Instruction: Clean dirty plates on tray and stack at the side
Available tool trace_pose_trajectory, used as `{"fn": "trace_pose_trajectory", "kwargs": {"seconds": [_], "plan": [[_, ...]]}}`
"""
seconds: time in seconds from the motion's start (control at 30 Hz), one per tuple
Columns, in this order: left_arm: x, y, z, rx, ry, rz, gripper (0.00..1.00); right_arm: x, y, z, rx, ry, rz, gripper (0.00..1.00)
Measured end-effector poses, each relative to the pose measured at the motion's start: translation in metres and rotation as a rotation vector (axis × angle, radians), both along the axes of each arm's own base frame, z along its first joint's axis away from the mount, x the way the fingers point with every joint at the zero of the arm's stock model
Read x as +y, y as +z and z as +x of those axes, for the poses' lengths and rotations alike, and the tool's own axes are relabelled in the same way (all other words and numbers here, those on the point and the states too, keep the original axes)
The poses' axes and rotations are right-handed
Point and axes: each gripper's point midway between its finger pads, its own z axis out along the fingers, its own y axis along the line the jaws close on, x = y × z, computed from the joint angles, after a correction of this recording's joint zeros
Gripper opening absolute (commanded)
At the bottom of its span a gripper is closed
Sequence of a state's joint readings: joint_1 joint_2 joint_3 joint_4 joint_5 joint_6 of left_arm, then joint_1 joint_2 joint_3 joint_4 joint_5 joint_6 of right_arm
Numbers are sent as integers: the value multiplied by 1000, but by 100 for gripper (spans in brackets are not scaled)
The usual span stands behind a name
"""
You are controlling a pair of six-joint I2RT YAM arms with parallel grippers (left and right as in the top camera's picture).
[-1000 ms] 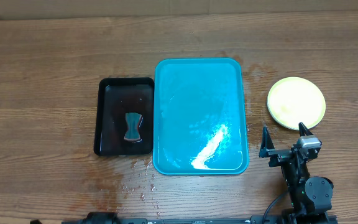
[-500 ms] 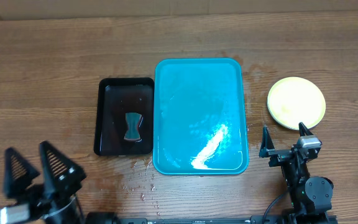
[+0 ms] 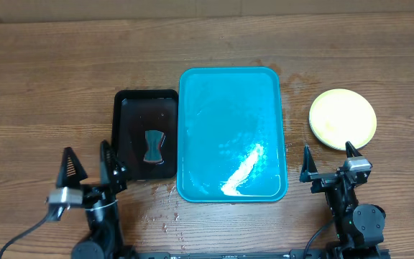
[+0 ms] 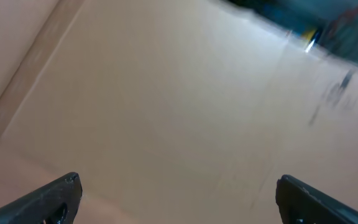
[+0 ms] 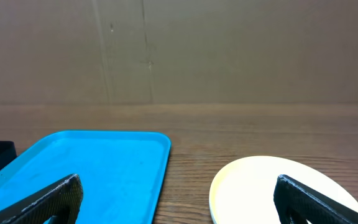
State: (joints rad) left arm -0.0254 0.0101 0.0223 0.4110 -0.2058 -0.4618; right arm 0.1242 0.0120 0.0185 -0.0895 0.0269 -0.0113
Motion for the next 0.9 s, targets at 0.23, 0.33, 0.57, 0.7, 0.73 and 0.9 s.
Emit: {"fn": "trace_pose_trajectory", "kwargs": {"seconds": [0.23,0.33,0.57,0.7,0.73,0.9], "plan": [[-1,-68,20,283,0,28,100,0,0,0,0,0,1,100],[-2,-103,22,432,5,72,100,0,0,0,0,0,0,100],[-5,-118,23,518,7,213,100,0,0,0,0,0,0,100],[-6,-118,23,521,6,241,100,0,0,0,0,0,0,100],[-7,-118,23,522,6,245,100,0,0,0,0,0,0,100],[-7,-118,23,522,4,249,100,0,0,0,0,0,0,100]]}}
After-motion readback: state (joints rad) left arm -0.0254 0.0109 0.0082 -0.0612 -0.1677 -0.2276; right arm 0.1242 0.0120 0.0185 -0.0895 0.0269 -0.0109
